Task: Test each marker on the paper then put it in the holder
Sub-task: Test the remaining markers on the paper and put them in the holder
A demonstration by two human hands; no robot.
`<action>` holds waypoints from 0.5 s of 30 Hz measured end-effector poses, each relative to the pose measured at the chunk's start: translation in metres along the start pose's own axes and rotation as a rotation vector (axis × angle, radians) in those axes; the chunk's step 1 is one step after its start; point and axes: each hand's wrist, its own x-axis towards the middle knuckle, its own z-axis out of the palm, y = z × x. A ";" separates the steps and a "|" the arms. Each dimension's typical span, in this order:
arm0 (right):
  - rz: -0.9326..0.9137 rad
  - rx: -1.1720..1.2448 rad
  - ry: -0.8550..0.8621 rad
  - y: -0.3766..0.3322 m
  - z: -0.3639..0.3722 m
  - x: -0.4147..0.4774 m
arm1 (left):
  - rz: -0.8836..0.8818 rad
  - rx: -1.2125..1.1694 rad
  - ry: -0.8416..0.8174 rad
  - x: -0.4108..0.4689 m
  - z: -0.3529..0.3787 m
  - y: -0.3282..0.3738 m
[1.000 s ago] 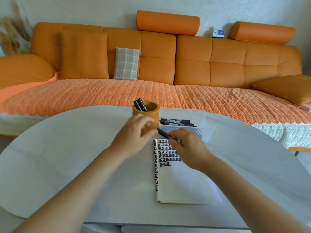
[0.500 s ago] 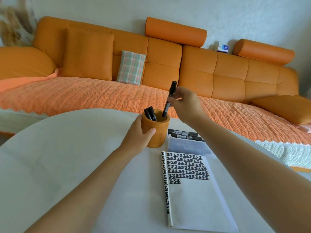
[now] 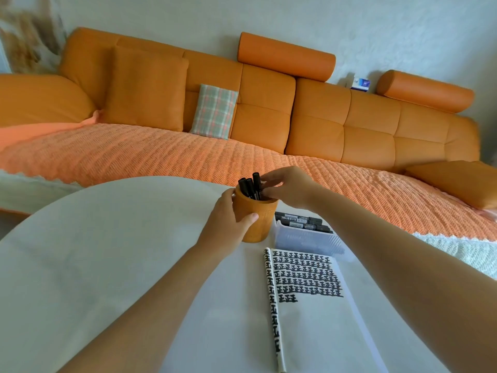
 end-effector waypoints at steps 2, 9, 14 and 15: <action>-0.011 0.043 0.135 0.012 -0.005 -0.003 | 0.012 0.022 0.013 0.001 0.001 -0.001; 0.141 -0.544 -0.187 0.061 0.001 -0.014 | 0.058 0.006 -0.004 0.003 0.002 -0.003; 0.116 -0.615 -0.217 0.061 0.003 -0.016 | 0.071 0.022 -0.020 0.002 0.002 -0.005; 0.111 -0.629 -0.231 0.060 0.004 -0.015 | 0.068 0.027 -0.022 0.002 0.002 -0.005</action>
